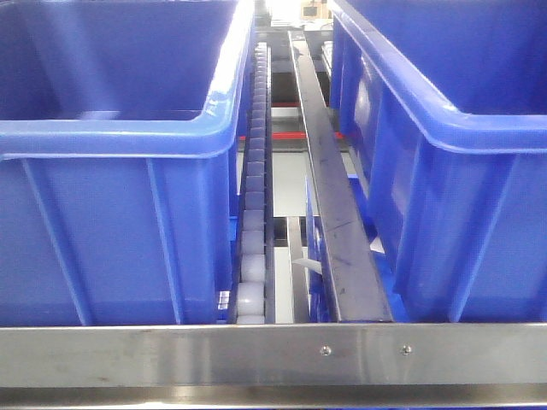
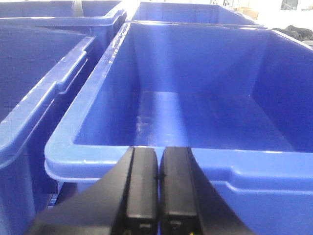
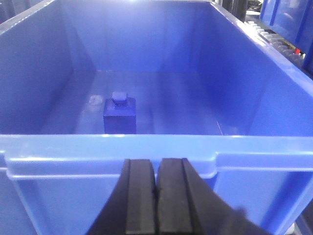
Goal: Pick and sort blue part to right shelf
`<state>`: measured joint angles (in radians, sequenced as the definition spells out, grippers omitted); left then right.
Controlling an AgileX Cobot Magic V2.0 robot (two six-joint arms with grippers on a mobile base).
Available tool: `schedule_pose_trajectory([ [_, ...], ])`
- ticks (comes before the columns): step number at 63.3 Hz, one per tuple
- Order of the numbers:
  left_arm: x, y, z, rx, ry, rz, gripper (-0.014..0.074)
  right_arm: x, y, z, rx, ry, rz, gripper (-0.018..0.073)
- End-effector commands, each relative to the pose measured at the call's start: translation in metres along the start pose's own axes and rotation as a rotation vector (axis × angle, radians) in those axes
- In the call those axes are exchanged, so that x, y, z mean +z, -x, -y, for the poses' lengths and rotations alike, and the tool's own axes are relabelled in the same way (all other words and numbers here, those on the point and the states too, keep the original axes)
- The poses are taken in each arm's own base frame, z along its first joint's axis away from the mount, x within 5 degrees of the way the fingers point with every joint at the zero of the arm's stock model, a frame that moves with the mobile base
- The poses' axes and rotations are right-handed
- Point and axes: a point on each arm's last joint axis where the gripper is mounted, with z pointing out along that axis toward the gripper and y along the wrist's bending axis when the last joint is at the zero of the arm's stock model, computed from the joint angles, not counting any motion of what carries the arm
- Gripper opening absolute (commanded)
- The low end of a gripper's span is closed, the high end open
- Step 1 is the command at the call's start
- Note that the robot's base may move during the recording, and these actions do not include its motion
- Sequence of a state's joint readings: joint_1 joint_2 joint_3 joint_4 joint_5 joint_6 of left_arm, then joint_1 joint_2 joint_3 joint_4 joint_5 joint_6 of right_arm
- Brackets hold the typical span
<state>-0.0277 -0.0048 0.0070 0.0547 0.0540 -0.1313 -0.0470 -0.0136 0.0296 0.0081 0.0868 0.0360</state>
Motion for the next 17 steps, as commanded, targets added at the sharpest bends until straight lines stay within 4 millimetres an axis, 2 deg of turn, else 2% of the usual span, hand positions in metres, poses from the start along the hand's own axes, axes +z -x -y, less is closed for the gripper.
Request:
schedule_pose_trajectory([
  [1, -0.0013, 0.0019, 0.0006, -0.011, -0.012, 0.091, 0.0123, -0.0032, 0.0162, -0.0004, -0.018, 0.0, 0.132, 0.0033],
  [17, -0.0013, 0.0019, 0.0006, -0.011, -0.012, 0.091, 0.0123, -0.0032, 0.0162, -0.0004, -0.018, 0.0, 0.132, 0.0033],
])
